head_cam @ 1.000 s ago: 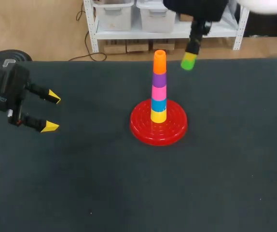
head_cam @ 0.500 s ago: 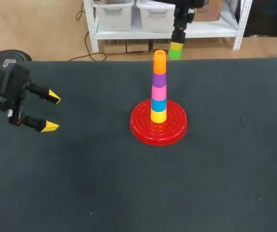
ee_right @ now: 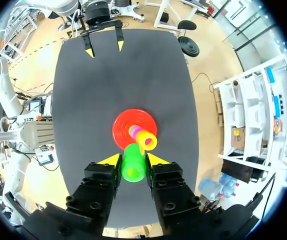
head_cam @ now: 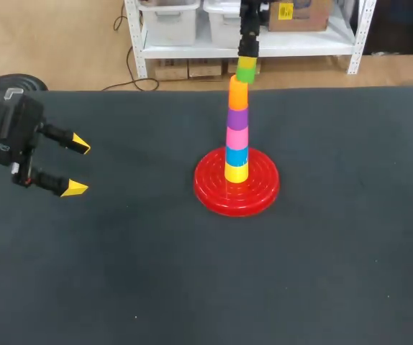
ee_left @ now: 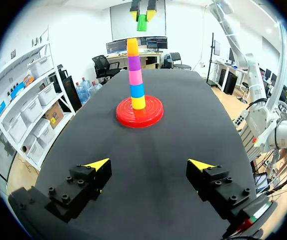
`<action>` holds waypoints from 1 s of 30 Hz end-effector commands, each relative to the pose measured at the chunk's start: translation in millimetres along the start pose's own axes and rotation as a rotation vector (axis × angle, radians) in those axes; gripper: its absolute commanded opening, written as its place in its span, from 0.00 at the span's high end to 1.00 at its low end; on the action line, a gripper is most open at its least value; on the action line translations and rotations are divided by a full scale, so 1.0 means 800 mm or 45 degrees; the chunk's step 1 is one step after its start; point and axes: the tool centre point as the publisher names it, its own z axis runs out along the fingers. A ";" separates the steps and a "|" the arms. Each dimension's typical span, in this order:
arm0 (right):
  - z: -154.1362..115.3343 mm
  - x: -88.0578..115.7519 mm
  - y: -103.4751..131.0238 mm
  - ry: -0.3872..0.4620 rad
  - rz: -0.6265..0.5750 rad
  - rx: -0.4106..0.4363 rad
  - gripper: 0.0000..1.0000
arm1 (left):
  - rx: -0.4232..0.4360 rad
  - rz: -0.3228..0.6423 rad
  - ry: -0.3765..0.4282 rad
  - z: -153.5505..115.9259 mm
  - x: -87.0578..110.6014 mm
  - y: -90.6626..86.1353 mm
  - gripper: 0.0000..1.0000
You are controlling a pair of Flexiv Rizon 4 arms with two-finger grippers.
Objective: Pick up and stack the cylinders on the red base in this order: pink,purple,orange,green
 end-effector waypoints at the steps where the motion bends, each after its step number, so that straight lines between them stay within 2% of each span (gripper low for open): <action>1: 0.004 -0.009 -0.011 0.018 -0.004 -0.030 1.00 | -0.003 0.004 -0.005 0.001 0.002 0.000 0.00; 14: 0.020 -0.011 -0.023 0.036 -0.003 -0.062 1.00 | -0.003 0.004 -0.005 0.001 0.002 0.000 0.00; 30: 0.028 -0.011 -0.024 0.049 -0.009 -0.084 1.00 | -0.003 0.004 -0.005 0.001 0.002 0.000 0.00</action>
